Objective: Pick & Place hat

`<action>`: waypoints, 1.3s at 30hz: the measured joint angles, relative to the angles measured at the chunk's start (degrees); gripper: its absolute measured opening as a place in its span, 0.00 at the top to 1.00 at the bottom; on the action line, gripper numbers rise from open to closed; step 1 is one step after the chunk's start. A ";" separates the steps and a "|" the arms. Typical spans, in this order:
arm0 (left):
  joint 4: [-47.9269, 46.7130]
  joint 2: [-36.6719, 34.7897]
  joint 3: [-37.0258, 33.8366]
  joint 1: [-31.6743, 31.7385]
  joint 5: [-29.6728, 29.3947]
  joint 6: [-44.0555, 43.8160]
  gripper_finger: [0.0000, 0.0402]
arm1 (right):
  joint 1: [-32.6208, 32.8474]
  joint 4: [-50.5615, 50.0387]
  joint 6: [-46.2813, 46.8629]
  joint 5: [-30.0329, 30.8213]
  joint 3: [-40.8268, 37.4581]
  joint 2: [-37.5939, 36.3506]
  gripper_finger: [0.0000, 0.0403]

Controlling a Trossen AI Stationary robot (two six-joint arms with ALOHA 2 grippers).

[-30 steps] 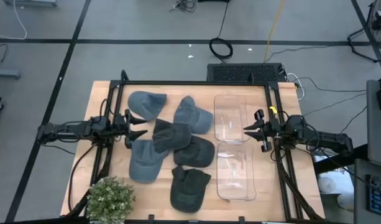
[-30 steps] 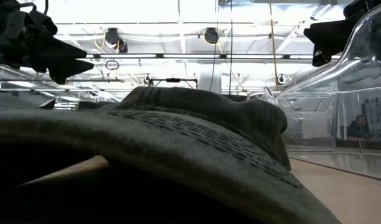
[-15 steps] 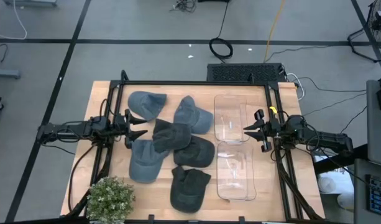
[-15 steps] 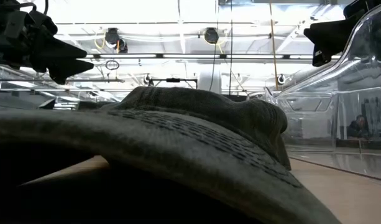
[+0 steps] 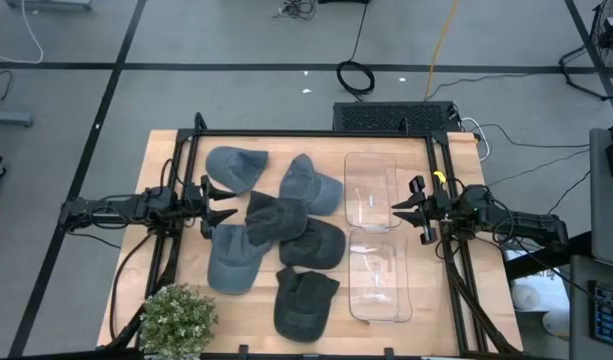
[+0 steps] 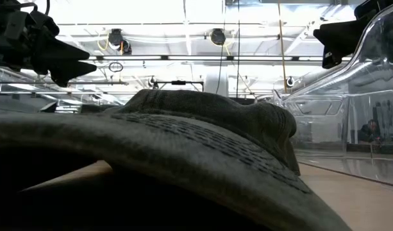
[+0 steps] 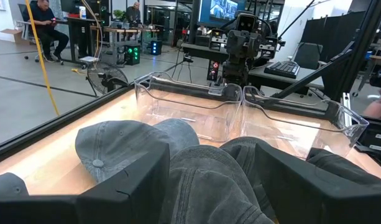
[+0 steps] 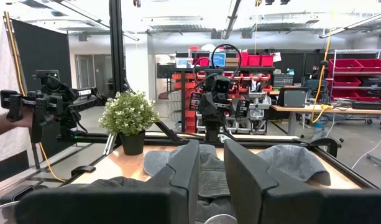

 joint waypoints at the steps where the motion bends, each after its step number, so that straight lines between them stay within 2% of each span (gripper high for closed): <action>1: 0.00 0.00 0.00 -0.02 0.00 0.00 0.39 | 0.00 0.00 0.00 0.00 0.00 0.00 0.84; 5: 1.33 0.03 -0.01 -0.02 -0.20 0.94 0.39 | 0.00 0.00 0.01 0.00 0.00 0.00 0.84; 12: 14.45 0.80 0.00 0.00 -1.90 -1.39 0.39 | 0.00 0.00 0.00 0.00 -0.01 0.00 0.84; 19: 15.35 1.76 0.00 0.00 -1.51 -4.57 0.39 | 0.00 0.00 0.00 0.00 -0.01 0.00 0.84; 21: 16.18 2.36 0.00 0.02 0.81 -7.37 0.39 | 0.00 0.00 0.00 0.00 -0.01 0.00 0.84; 24: 19.03 5.01 1.01 -0.01 7.44 -14.37 0.39 | 0.01 -0.01 0.01 0.00 0.00 0.00 0.84; 27: 12.62 9.98 7.01 -0.04 8.67 -22.04 0.39 | 0.00 0.02 0.02 0.00 0.01 0.00 0.84; 30: -5.62 16.88 16.90 0.00 8.34 -27.00 0.39 | 0.01 0.02 0.02 0.00 0.01 0.00 0.84; 34: -25.77 27.70 26.30 0.15 6.70 -43.33 0.39 | 0.00 0.01 0.01 0.00 0.00 0.00 0.84; 36: -28.68 32.07 27.50 0.09 7.75 -49.03 0.39 | 0.00 -0.02 0.02 -0.01 0.00 0.00 0.84; 39: -26.88 36.59 26.51 -0.30 8.50 -56.70 0.39 | 0.02 0.00 0.01 0.00 0.00 0.00 0.84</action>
